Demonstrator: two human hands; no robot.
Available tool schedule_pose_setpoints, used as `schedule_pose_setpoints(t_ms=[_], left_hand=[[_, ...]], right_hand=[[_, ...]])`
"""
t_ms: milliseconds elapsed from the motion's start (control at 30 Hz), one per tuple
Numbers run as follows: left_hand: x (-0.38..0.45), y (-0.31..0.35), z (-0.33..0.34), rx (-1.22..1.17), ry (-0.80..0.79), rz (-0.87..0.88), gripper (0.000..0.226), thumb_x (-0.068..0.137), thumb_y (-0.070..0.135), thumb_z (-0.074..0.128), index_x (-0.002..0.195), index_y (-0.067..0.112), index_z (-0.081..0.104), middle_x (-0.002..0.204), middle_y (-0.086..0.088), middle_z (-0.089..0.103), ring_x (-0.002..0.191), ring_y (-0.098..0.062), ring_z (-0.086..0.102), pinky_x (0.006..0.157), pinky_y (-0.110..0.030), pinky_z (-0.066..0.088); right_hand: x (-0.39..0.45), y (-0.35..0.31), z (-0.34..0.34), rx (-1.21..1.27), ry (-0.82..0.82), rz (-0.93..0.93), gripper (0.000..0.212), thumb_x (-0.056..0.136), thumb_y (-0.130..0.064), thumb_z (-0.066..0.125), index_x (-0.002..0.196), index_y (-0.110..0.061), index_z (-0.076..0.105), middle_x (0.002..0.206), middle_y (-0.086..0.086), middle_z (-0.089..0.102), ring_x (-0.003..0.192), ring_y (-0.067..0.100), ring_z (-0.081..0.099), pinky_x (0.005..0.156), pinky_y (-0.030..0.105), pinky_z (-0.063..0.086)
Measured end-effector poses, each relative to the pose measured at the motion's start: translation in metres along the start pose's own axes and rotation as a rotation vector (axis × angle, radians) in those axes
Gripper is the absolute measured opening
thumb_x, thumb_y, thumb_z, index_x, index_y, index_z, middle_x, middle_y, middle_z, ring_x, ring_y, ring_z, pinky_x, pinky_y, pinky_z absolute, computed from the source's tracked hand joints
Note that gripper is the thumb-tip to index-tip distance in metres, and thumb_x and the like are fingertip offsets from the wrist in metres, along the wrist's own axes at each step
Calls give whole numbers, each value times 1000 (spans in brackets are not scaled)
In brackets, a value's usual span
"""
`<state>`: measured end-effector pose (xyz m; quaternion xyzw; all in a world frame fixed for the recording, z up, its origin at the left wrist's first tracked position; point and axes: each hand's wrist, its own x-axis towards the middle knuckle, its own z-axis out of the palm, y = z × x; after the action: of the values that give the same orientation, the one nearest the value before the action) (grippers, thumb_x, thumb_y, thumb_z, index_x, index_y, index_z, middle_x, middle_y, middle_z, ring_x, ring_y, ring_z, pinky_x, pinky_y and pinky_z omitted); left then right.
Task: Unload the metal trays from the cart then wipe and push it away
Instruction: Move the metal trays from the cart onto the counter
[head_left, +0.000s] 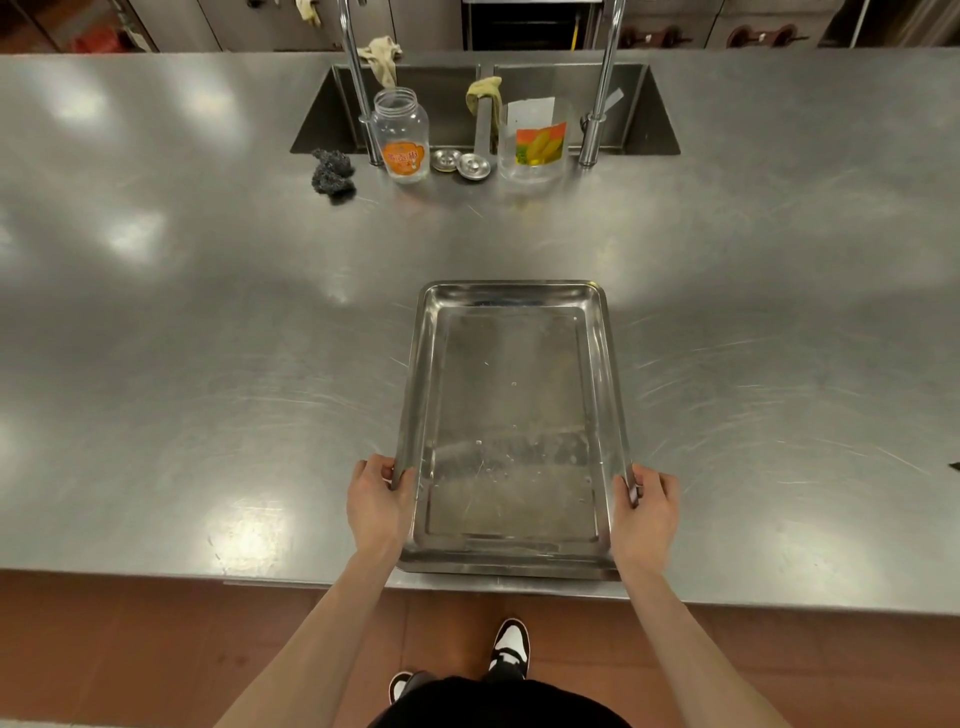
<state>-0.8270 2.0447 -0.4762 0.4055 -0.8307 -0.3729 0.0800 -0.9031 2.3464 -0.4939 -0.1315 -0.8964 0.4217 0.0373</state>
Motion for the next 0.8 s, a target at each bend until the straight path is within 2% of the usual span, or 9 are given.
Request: schedule_pose_setpoints(t_ms=[100,167,267,400,467,533,633,700,800], left_hand=[[4,4,-4,39,-54,-39,16,95,29,73,98,16,65,103,-3,64,78,-18,61,69,-30,43],[3,9,-6,31,-60,-37,27,99,37,67,114,16,67,115,-2,64,85,-18,63,74,-30,45],[-1,21,-11,-78,-37,12,46,105,46,55,141,18,58,134,0,61,116,-19,63,94,-37,52],[-6,54,-25,-319,-62,75,51,110,50,46,153,23,51,150,4,56,138,-16,53,118,-41,44],[-10,78,-36,-435,-75,110,49,112,46,43,155,25,49,155,6,54,140,-11,49,117,-30,40],[-11,100,-45,-518,-88,152,48,113,45,39,157,27,47,157,12,51,141,-1,46,109,-11,34],[-11,131,-58,-577,-130,264,48,115,44,32,157,28,48,156,19,51,136,16,45,101,5,29],[-10,150,-66,-602,-162,350,47,117,38,28,157,25,48,156,17,51,140,15,43,108,2,29],[-5,176,-73,-665,-253,481,47,117,37,24,157,25,46,160,11,50,150,2,40,125,-17,27]], right_hand=[[3,1,-2,-40,-8,0,22,99,-12,68,118,0,69,119,11,57,87,22,60,85,35,51],[2,0,-5,-78,-6,15,26,102,-23,64,119,-4,71,122,10,58,84,22,61,82,32,48],[-1,-10,-12,-60,-21,44,41,110,-39,47,119,-8,71,123,10,59,87,24,60,82,31,42],[-8,-36,-30,93,13,-8,55,113,-46,30,125,-6,66,116,5,61,111,29,62,90,31,41],[-12,-56,-43,301,-32,6,61,110,-56,26,138,-14,61,130,-2,62,128,19,58,101,27,41],[-15,-79,-58,457,-48,-36,72,104,-70,21,151,-25,52,150,-13,55,142,2,46,110,12,32],[-15,-114,-83,565,-18,-155,86,97,-81,17,157,-25,45,158,-16,47,148,-6,37,115,5,25],[-16,-135,-100,614,21,-213,89,97,-81,15,158,-21,43,160,-15,46,150,-3,36,119,10,23],[-21,-161,-121,668,90,-278,92,96,-82,14,160,-20,39,163,-13,42,153,2,32,125,21,20]])
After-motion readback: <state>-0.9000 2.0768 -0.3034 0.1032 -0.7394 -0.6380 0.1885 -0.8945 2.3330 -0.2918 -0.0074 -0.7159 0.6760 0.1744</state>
